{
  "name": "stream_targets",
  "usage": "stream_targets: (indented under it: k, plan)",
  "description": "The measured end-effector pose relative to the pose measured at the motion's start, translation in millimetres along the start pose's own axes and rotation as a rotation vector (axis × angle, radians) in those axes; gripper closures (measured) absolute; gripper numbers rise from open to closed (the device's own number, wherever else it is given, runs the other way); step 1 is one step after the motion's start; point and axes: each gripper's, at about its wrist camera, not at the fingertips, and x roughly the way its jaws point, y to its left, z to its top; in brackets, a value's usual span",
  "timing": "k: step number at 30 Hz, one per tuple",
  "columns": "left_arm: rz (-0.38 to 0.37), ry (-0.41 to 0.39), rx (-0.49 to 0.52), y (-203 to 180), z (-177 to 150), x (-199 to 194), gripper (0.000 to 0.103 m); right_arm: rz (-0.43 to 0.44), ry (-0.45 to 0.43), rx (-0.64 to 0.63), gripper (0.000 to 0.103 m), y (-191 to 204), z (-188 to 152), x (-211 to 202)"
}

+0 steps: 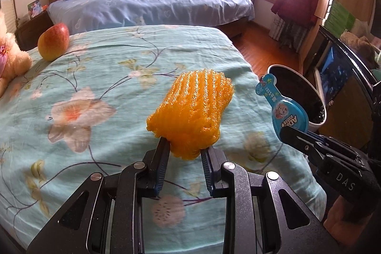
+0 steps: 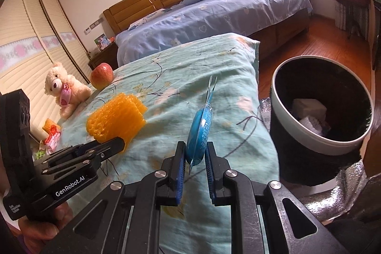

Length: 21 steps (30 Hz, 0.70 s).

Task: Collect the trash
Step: 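Lift the foam net and blue bottle with both tools toward the bin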

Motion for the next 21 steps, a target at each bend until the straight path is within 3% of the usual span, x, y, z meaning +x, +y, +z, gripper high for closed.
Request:
stream_targets:
  k: [21]
  plan:
    - [-0.023, 0.004, 0.058, -28, 2, 3, 0.078, -0.005, -0.016, -0.011, 0.087, -9, -2, -14]
